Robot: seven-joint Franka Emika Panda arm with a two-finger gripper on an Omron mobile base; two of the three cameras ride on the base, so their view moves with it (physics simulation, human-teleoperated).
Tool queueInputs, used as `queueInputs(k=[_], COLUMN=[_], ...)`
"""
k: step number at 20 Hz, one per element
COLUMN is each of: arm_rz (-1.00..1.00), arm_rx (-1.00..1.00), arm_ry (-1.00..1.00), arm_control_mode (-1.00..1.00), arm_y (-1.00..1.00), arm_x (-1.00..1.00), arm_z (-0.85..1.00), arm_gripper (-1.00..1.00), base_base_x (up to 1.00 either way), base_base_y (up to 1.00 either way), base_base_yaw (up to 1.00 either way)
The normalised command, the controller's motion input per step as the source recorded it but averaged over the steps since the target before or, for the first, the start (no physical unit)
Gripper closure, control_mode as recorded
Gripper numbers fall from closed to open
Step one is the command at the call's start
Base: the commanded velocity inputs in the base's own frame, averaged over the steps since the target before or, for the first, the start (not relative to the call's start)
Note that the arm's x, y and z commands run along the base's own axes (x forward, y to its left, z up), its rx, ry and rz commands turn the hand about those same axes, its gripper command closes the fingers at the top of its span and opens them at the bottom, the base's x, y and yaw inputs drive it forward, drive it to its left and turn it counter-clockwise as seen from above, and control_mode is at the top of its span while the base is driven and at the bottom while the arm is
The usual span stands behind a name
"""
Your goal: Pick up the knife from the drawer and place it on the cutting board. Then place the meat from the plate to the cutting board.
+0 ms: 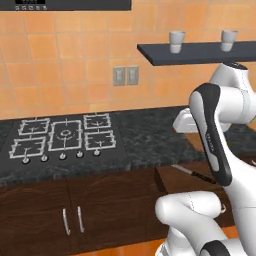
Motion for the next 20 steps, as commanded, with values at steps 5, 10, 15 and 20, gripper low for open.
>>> queueInputs(k=[5, 10, 15, 20], arm_rz=[0.0, 0.0, 0.0, 0.0], arm_rx=[0.0, 0.0, 0.0, 0.0], arm_ry=[0.0, 0.0, 0.0, 0.0], arm_control_mode=[1.0, 1.0, 1.0, 1.0], arm_y=[0.0, 0.0, 0.0, 0.0], arm_x=[0.0, 0.0, 0.0, 0.0], arm_z=[0.0, 0.0, 0.0, 0.0], arm_gripper=[-1.0, -1.0, -1.0, -1.0], base_base_x=[0.0, 0.0, 0.0, 0.14], base_base_y=[-1.0, -1.0, -0.96, -0.77], base_base_yaw=[0.11, 0.18, 0.33, 0.37])
